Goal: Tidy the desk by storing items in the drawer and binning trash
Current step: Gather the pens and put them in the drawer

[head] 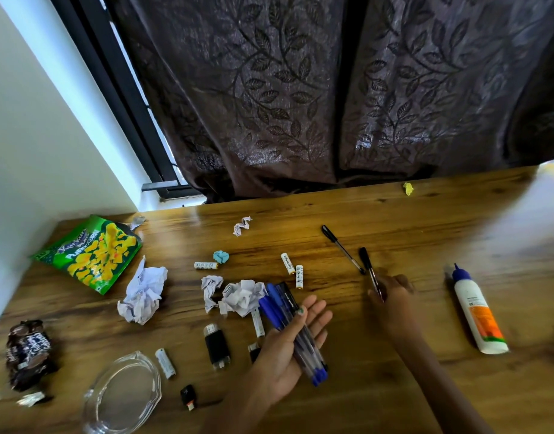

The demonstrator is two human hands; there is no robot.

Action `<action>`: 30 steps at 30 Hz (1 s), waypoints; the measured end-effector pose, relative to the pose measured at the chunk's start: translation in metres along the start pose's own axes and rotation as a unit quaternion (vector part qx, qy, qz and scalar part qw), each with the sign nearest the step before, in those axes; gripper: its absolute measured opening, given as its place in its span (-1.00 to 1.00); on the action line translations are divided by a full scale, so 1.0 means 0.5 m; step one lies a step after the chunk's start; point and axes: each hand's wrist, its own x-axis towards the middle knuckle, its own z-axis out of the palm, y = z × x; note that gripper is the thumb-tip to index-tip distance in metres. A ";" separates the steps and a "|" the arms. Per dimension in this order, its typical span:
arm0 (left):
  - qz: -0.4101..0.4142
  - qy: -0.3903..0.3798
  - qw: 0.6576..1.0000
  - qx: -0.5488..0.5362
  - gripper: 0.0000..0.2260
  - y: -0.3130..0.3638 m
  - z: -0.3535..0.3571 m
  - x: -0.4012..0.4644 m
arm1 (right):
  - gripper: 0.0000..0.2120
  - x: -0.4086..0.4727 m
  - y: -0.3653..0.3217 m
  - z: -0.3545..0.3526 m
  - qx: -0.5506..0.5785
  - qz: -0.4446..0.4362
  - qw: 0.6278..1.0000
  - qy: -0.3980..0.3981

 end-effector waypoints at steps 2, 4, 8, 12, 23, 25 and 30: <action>0.001 -0.002 1.000 0.012 -0.65 0.001 -0.002 0.001 | -0.73 0.004 0.005 0.005 -0.006 -0.009 0.999 0.030; 0.002 -0.005 1.000 0.024 -0.64 0.003 -0.004 0.001 | -0.76 0.011 0.007 0.002 0.002 -0.006 0.999 0.038; -0.006 -0.007 1.000 0.026 -0.64 0.005 -0.006 0.001 | -0.79 0.024 0.018 -0.011 0.098 0.042 0.994 0.019; -0.008 -0.011 1.000 0.008 -0.65 0.002 -0.003 0.000 | -0.80 -0.022 -0.019 -0.048 0.297 0.065 0.953 0.006; 0.023 0.018 0.998 0.061 -0.65 -0.001 0.014 0.004 | -0.77 -0.165 -0.162 -0.025 0.308 -0.029 0.937 -0.165; 0.019 0.030 0.998 0.052 -0.65 0.001 0.009 0.002 | -0.81 -0.162 -0.165 -0.032 0.297 -0.041 0.935 -0.188; -0.002 0.035 0.999 -0.004 -0.66 0.004 0.001 -0.003 | -0.90 -0.110 -0.150 -0.059 0.229 -0.066 0.962 -0.131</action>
